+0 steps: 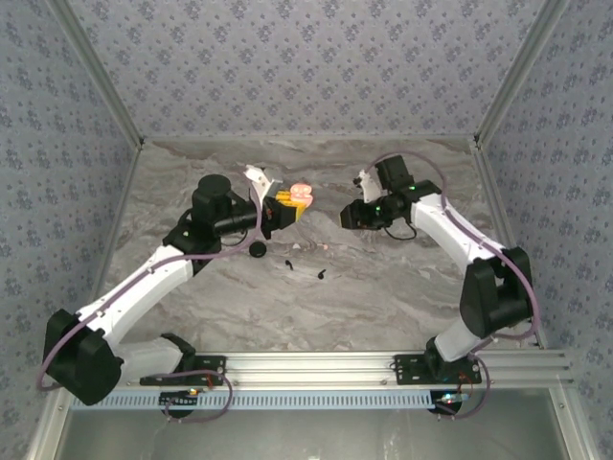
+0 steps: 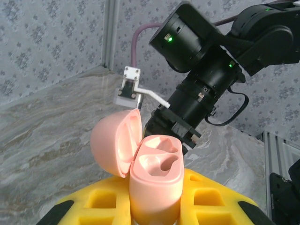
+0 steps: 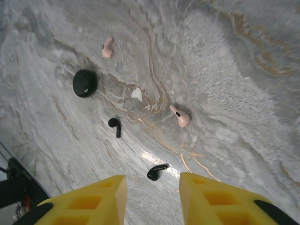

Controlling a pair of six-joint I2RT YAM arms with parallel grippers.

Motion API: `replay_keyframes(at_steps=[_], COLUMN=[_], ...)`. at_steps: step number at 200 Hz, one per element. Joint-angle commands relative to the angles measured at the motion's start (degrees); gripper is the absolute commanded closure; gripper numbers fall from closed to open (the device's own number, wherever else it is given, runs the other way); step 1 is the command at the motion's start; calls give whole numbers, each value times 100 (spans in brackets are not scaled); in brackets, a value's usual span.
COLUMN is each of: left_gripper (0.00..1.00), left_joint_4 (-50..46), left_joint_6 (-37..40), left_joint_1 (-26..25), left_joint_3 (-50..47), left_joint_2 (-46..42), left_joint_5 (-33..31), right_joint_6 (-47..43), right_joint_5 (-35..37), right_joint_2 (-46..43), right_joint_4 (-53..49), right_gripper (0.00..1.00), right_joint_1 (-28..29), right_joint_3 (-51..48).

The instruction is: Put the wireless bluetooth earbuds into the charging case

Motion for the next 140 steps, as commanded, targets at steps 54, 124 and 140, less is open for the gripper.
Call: replay_keyframes(at_steps=[54, 124, 140], left_gripper=[80, 80, 80], left_joint_4=[-285, -267, -263], left_joint_6=[-21, -12, 2], left_joint_1=[-95, -145, -147], left_joint_3=[-422, -525, -529], left_joint_2=[-623, -675, -673], left_joint_5=[-455, -607, -616], right_joint_6=[331, 551, 557], right_joint_5=[-281, -142, -23], right_joint_2=[1133, 1835, 1899], right_joint_4=[773, 1112, 1100], right_gripper=[80, 84, 85], right_joint_1=[628, 960, 988], right_joint_3=[-159, -81, -80])
